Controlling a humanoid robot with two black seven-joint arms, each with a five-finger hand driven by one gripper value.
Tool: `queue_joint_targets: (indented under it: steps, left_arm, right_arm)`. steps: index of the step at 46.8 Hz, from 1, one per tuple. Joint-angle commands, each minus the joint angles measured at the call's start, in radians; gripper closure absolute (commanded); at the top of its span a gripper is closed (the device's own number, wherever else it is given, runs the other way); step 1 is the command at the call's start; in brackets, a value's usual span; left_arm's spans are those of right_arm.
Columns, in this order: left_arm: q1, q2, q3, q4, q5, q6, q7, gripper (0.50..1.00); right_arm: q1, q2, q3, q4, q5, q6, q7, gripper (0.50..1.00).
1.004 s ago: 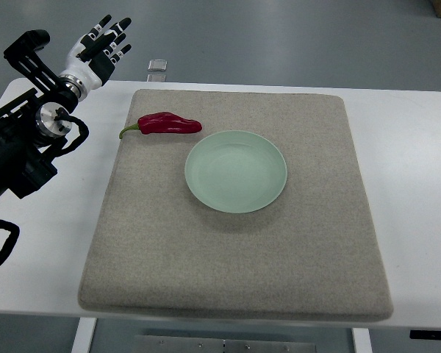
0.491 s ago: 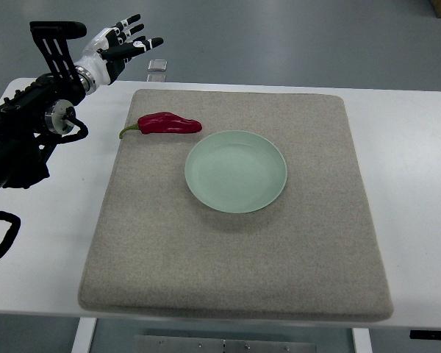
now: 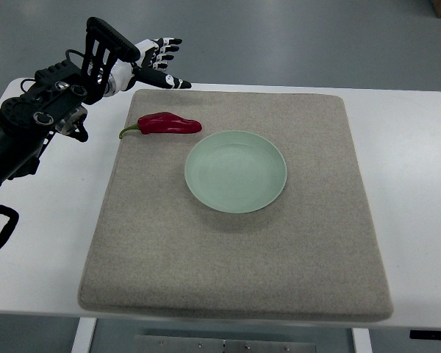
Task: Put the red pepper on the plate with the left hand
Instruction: 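Swing the left hand over the red chili pepper and lower it, then close the left hand fingers around the red chili pepper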
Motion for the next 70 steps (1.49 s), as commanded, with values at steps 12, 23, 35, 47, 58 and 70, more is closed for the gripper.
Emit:
queue_joint_targets:
  steps: [12, 23, 35, 47, 58, 70]
  left_arm:
    - [-0.032, 0.001, 0.226, -0.021, 0.035, 0.013, -0.001, 0.527]
    - [-0.055, 0.001, 0.313, -0.021, 0.085, 0.015, -0.007, 0.531]
    - [-0.071, 0.003, 0.324, -0.021, 0.292, 0.015, -0.043, 0.531]
    - [-0.075, 0.003, 0.326, -0.022, 0.392, 0.01, -0.078, 0.527]
    - [-0.075, 0.0, 0.326, -0.024, 0.389, 0.01, -0.116, 0.516]
    - [-0.08, 0.003, 0.382, -0.029, 0.397, 0.009, -0.116, 0.534]
  right_arm:
    - [0.0, 0.0, 0.0, 0.0, 0.0, 0.0, 0.0, 0.568]
    - [0.0, 0.0, 0.0, 0.0, 0.0, 0.0, 0.0, 0.568]
    - [0.0, 0.0, 0.0, 0.0, 0.0, 0.0, 0.0, 0.568]
    - [0.0, 0.0, 0.0, 0.0, 0.0, 0.0, 0.0, 0.568]
    - [0.0, 0.0, 0.0, 0.0, 0.0, 0.0, 0.0, 0.568]
    - [0.0, 0.0, 0.0, 0.0, 0.0, 0.0, 0.0, 0.568]
